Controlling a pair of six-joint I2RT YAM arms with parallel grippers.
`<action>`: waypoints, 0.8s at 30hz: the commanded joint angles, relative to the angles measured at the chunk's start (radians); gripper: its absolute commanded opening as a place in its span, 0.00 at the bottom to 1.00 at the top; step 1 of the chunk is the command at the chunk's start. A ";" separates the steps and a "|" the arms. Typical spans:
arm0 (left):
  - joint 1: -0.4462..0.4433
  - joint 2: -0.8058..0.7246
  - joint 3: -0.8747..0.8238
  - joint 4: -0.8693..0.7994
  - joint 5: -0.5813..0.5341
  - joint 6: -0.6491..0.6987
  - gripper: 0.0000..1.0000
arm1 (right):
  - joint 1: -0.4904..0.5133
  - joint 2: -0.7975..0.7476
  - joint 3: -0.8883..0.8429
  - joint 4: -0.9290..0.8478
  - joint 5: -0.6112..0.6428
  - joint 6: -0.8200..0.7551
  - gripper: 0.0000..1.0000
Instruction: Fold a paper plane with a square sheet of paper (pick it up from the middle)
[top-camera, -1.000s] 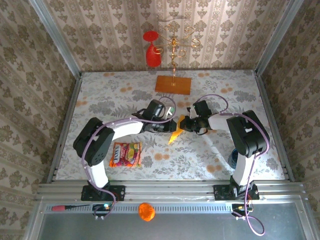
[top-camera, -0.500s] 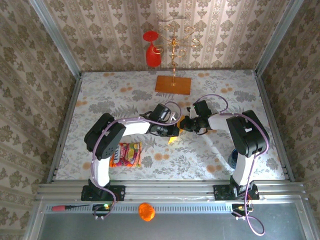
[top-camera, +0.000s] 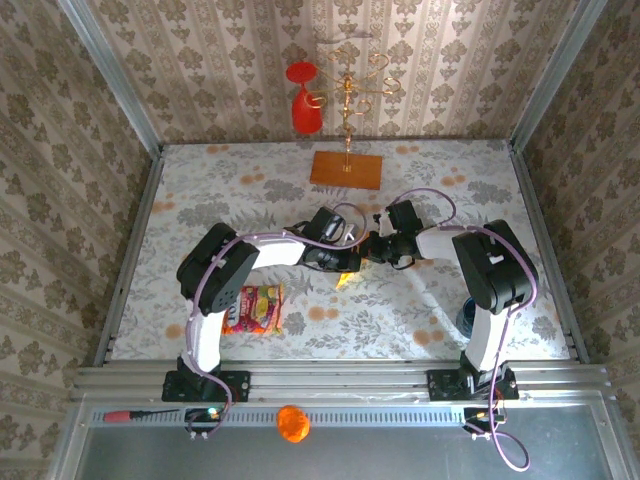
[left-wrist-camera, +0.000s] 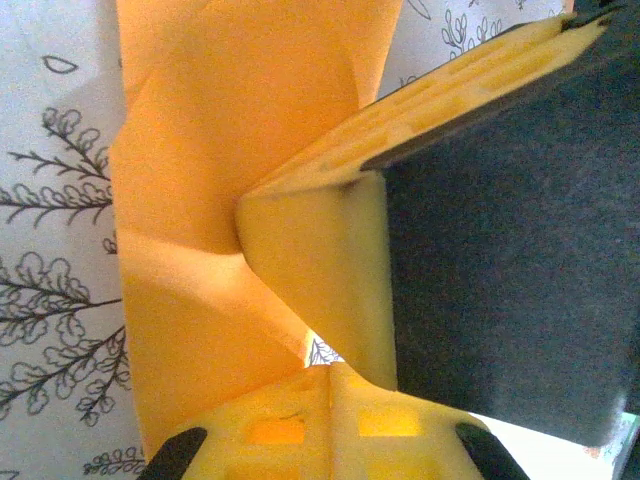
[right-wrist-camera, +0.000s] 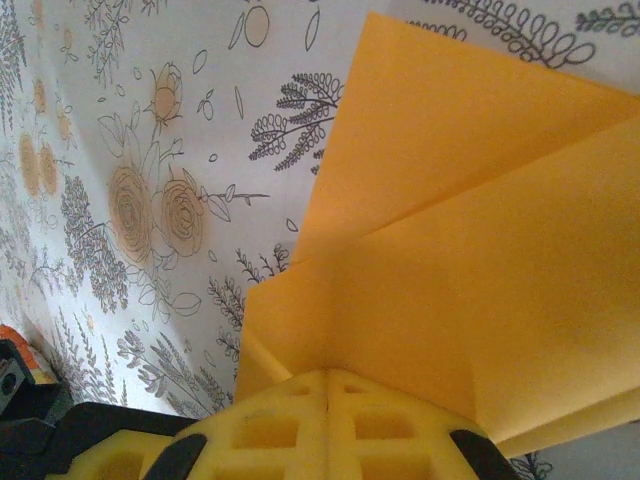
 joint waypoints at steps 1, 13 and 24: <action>-0.001 0.000 -0.022 -0.063 -0.027 0.041 0.07 | -0.008 0.068 -0.010 -0.106 0.082 -0.008 0.05; 0.022 -0.050 -0.089 -0.117 0.004 0.078 0.05 | -0.027 0.093 0.007 -0.148 0.099 -0.036 0.05; 0.019 -0.106 -0.154 -0.160 0.008 0.096 0.05 | -0.030 0.116 0.023 -0.168 0.112 -0.039 0.05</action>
